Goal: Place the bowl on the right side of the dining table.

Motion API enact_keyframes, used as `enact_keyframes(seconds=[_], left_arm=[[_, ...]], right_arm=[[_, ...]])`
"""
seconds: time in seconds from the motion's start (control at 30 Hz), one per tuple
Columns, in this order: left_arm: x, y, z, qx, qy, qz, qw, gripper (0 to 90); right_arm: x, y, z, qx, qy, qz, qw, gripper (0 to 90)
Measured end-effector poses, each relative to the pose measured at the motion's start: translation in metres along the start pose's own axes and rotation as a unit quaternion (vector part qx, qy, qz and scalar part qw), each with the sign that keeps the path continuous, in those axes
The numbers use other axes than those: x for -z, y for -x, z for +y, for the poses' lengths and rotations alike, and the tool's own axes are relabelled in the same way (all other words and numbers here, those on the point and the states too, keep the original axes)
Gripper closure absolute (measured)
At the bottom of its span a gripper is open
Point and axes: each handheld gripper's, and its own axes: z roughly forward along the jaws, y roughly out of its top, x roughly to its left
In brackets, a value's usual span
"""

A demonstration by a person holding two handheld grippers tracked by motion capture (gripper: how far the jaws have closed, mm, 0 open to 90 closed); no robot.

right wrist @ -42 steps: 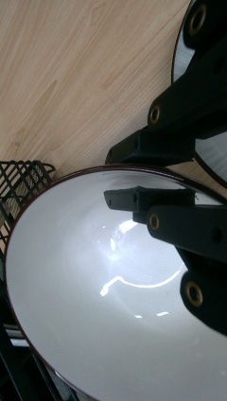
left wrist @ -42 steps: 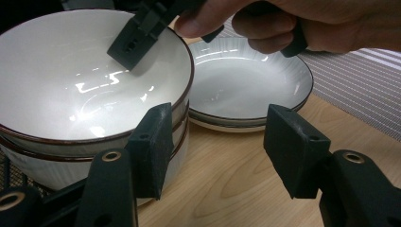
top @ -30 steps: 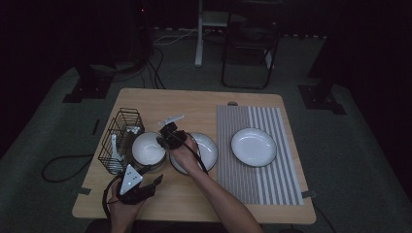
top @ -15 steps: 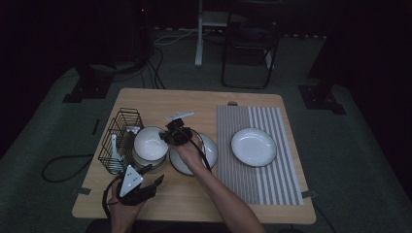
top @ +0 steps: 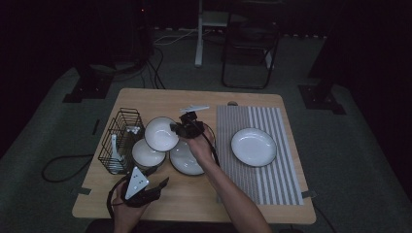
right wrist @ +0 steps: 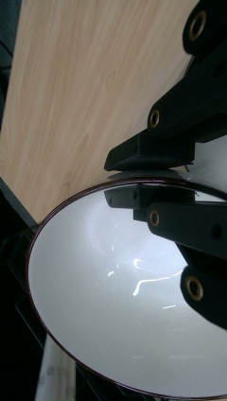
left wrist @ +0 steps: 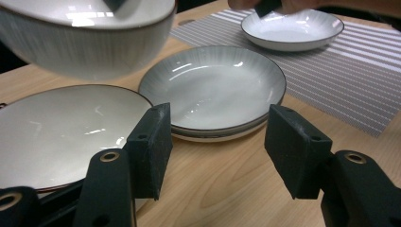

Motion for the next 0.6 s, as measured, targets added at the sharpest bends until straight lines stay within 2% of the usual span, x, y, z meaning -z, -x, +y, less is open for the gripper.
enact_keyframes(seconds=[0.3, 0.6], left_arm=[[-0.014, 0.005, -0.009, -0.006, -0.013, -0.021, 0.9997, 42.8], [-0.029, 0.003, -0.021, -0.002, -0.030, -0.028, 0.9991, 43.7]], right_arm=[[0.012, 0.016, 0.001, -0.009, 0.010, -0.020, 0.9997, 81.9], [0.022, 0.034, -0.002, -0.016, 0.011, -0.041, 0.9990, 81.9]])
